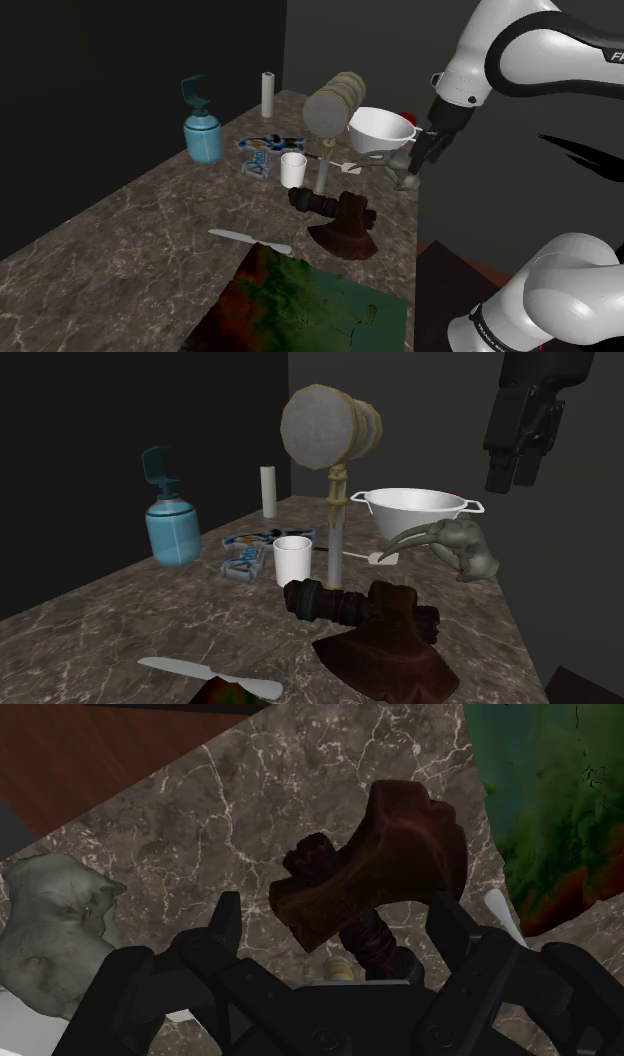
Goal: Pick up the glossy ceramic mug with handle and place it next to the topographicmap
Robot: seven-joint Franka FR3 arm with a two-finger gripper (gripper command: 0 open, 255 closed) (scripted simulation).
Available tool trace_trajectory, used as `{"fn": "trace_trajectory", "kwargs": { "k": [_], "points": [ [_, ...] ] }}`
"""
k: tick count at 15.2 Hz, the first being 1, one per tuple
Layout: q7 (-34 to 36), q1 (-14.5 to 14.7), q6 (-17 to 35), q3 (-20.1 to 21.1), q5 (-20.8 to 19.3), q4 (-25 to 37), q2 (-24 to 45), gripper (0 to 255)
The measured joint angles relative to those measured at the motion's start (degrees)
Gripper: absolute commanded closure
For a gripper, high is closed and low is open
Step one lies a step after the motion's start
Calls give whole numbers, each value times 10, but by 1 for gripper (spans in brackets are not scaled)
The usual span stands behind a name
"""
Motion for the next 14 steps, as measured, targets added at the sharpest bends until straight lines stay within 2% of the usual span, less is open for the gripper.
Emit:
{"fn": "trace_trajectory", "kwargs": {
  "k": [4,14],
  "points": [
    [17,1,30,15,4,13,41,0],
    [104,-3,154,77,-10,112,258,0]
  ]
}}
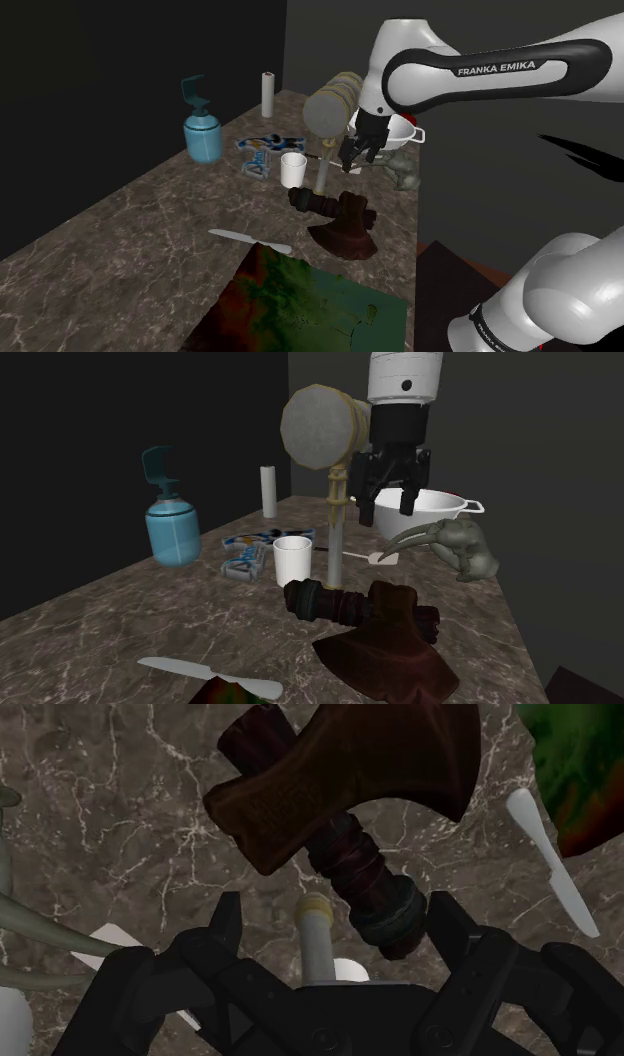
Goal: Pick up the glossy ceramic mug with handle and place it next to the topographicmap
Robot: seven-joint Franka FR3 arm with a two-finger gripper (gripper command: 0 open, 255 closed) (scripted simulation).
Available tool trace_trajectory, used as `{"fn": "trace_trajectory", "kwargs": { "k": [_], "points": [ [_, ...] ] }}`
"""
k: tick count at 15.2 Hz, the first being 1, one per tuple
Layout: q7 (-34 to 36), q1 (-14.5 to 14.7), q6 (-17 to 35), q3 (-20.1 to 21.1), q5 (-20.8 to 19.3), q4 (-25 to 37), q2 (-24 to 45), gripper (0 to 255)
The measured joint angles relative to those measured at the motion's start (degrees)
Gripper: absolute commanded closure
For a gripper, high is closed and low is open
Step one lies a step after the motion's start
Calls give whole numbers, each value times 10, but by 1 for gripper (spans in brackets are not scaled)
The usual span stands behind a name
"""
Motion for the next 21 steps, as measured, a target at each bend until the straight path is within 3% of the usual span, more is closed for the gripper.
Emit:
{"fn": "trace_trajectory", "kwargs": {
  "k": [10,19,21],
  "points": [
    [98,8,45,31,-71,179,229,0],
    [160,48,11,19,-136,424,448,0],
    [164,54,10,16,-141,453,476,0]
  ]
}}
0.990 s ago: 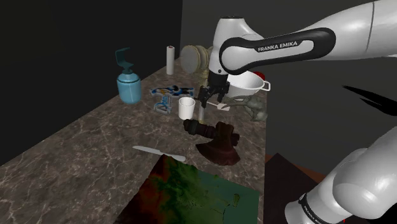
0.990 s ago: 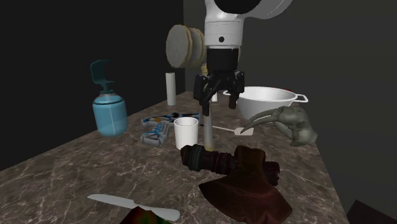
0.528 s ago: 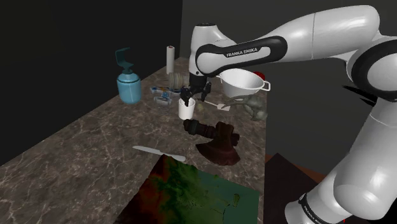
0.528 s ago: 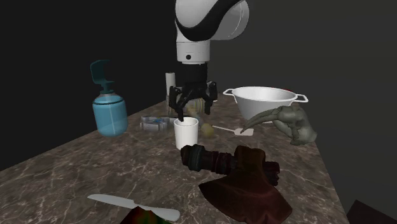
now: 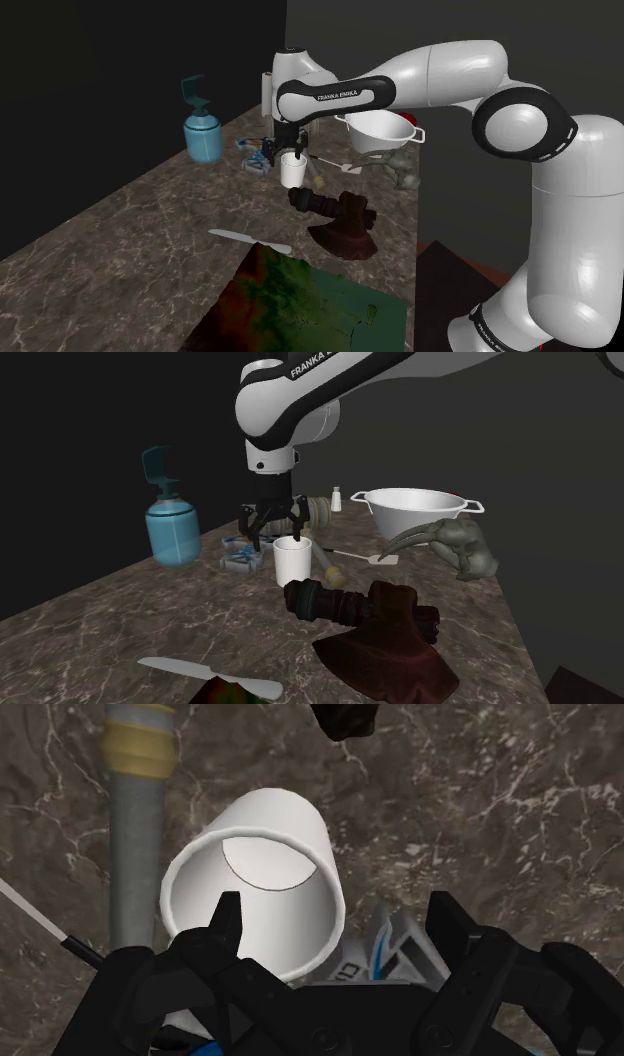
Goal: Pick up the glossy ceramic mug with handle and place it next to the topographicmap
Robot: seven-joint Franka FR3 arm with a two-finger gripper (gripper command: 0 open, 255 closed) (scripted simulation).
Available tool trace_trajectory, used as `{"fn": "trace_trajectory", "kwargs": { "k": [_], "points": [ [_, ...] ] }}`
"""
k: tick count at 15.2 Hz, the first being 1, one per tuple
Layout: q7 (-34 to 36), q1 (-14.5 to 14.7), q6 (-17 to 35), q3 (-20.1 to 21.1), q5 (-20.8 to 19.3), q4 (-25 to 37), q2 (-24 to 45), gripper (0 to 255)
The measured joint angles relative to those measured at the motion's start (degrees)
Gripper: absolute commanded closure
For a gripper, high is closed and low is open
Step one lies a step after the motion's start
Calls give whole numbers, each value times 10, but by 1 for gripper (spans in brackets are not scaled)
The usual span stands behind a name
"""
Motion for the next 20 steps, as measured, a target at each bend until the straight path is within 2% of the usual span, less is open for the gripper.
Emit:
{"fn": "trace_trajectory", "kwargs": {
  "k": [6,13,14,20],
  "points": [
    [5,1,33,-4,-6,-13,21,0],
    [5,1,38,-4,-7,-14,24,0],
    [5,1,38,-4,-7,-14,24,255],
    [5,1,37,-4,-7,-14,24,255]
  ]
}}
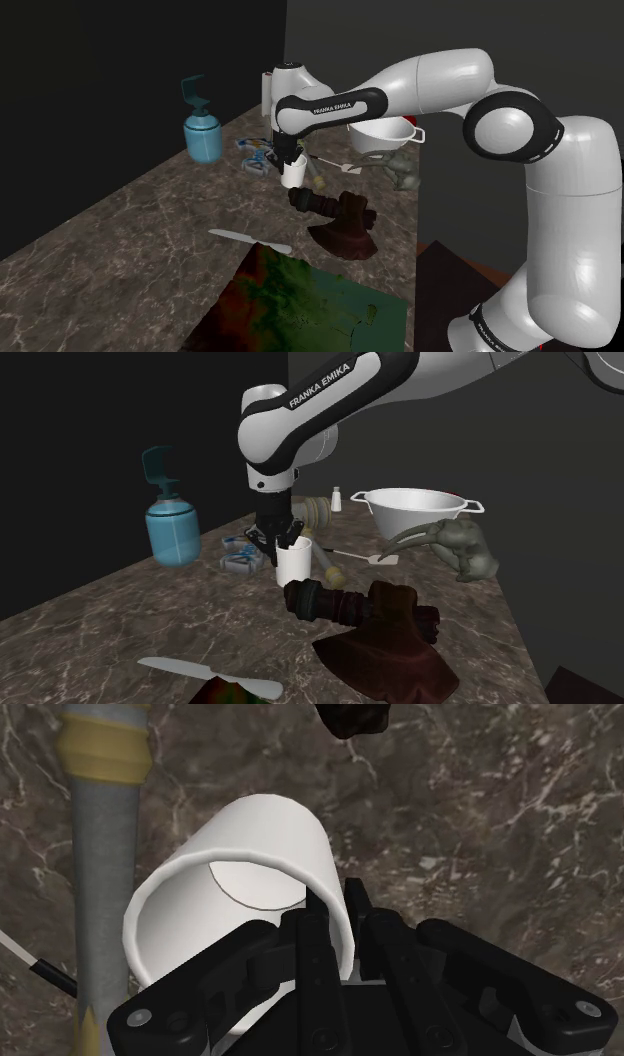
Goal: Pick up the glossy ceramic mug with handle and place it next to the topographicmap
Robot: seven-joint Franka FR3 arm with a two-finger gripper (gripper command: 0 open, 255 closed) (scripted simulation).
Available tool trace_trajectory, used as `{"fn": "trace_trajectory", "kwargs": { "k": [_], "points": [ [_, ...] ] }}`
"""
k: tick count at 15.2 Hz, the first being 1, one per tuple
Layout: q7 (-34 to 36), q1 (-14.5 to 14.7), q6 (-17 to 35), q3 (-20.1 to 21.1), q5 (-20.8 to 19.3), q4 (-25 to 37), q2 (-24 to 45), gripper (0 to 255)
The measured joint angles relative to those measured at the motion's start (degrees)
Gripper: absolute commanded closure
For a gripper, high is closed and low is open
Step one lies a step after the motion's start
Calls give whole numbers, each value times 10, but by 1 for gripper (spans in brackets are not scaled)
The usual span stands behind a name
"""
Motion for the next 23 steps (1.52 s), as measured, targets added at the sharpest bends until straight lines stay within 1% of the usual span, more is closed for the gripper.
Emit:
{"fn": "trace_trajectory", "kwargs": {
  "k": [6,23],
  "points": [
    [-1,0,-7,1,1,5,-2,255],
    [-14,2,-118,6,12,85,-35,255]
  ]
}}
